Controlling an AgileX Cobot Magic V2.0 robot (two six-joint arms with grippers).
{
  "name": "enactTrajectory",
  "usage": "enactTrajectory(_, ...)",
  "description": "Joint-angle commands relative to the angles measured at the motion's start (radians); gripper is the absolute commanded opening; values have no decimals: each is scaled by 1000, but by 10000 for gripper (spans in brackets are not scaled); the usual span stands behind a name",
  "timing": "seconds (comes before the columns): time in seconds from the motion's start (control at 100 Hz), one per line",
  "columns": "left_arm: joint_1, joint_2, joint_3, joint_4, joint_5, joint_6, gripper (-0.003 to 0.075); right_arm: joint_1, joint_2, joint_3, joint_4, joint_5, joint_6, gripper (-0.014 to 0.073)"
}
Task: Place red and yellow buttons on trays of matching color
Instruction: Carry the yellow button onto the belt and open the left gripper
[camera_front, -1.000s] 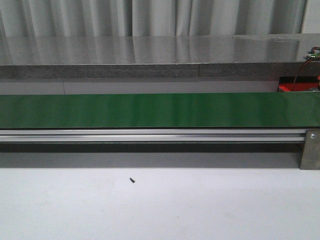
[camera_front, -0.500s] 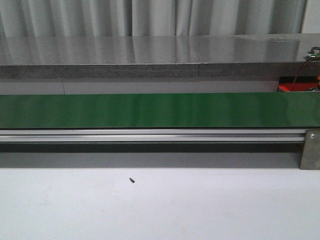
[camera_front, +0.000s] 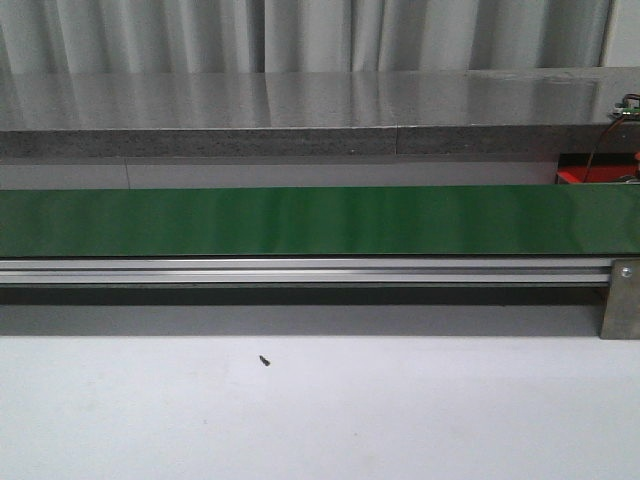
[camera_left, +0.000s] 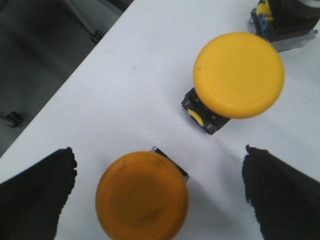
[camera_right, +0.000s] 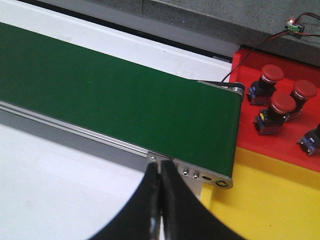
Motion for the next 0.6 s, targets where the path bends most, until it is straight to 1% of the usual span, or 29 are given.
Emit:
enactTrajectory(0.0,2,-51,-30,0,-57,-8,627,-2,0,-24,21,-71,2,-96)
enactTrajectory(0.04,2,-51,-30,0,-59,-8,612,-2,0,-24,21,-71,2,-96)
enactTrajectory(0.11,2,-51,-30,0,-61,-8,563,-2,0,-24,21,-71,2,-96)
enactTrajectory(0.23,2,-51,-30,0,-62,-8,442,-2,0,-24,21,-71,2,-96)
enactTrajectory(0.4,2,-51,-30,0,-57,-8,291,-2,0,-24,21,-71,2,-96)
enactTrajectory(0.59,2,-64,-30,0,-19,-8,177,-2,0,-24,21,-71,2,-96)
